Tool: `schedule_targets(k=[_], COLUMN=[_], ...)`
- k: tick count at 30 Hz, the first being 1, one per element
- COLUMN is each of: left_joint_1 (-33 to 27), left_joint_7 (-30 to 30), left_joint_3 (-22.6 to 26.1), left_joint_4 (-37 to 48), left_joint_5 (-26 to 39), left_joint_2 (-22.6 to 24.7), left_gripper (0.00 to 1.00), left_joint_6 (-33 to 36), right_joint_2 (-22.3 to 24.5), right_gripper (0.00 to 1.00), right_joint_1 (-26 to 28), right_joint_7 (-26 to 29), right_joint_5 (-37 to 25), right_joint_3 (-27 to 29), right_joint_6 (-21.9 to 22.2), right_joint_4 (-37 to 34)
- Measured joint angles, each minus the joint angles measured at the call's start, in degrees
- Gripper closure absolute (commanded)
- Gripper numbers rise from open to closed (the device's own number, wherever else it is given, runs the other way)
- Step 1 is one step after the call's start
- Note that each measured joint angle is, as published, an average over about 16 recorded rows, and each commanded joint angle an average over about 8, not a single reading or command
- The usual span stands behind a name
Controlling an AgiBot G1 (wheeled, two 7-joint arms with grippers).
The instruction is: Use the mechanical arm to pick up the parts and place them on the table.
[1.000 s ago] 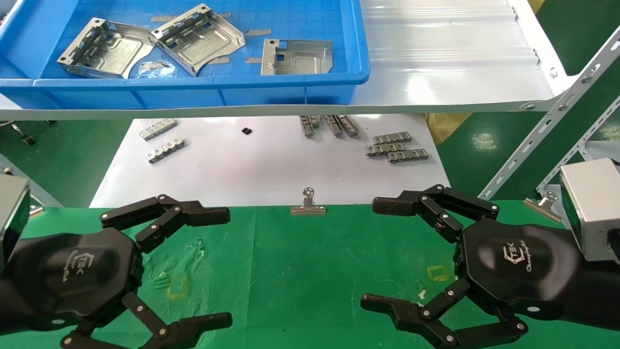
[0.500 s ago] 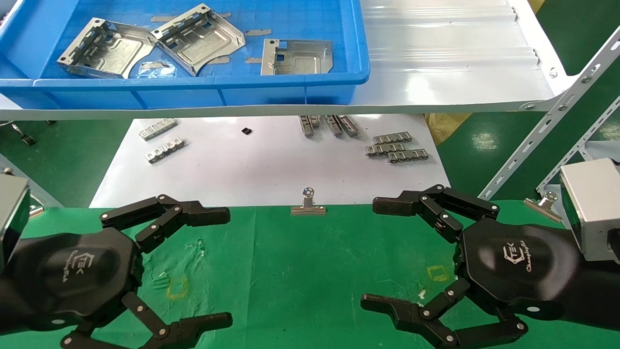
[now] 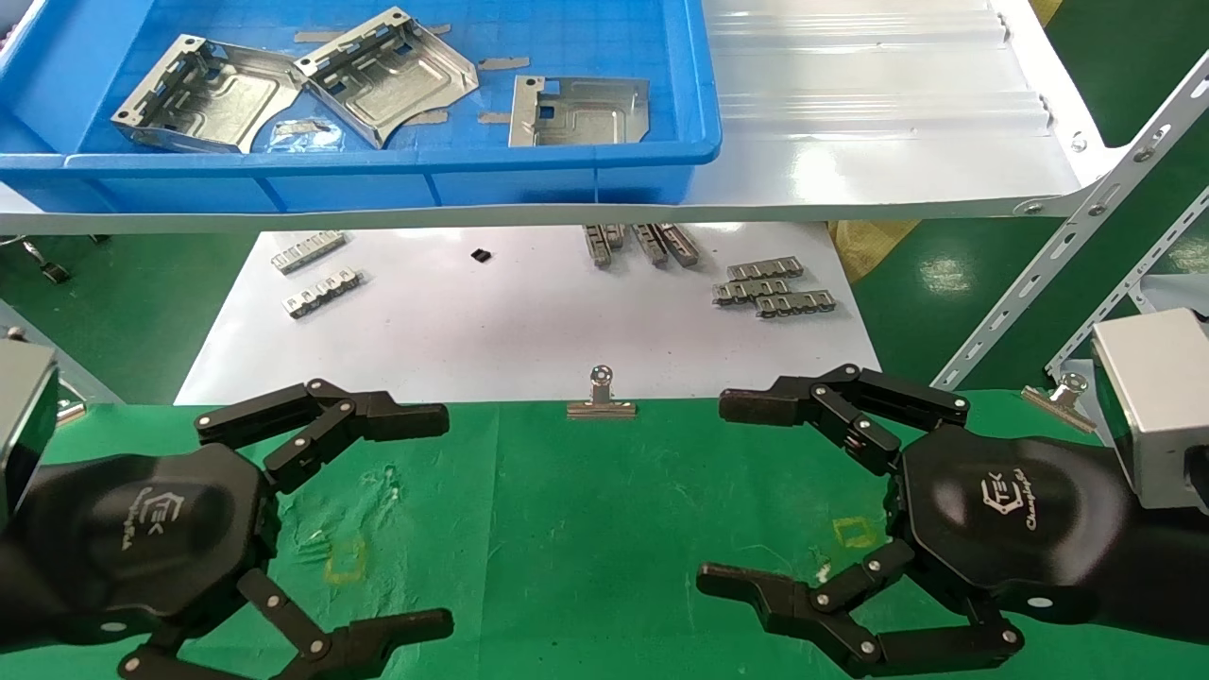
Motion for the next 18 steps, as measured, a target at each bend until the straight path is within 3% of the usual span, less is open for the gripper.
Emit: schedule_targets(k=[18], left_joint_1=[0.0], left_joint_7=[0.0], left_joint_3=[0.0], left_joint_4=[0.0], left_joint_5=[0.0], left_joint_2=[0.0], left_gripper=[0.0], left_joint_6=[0.0], right_joint_2=[0.0], right_gripper=[1.0], right_joint_1=[0.0], right_joint_7=[0.0], right_joint_5=[0.0], right_joint_3=[0.0], right_joint_6=[0.0], right_joint_4=[0.0])
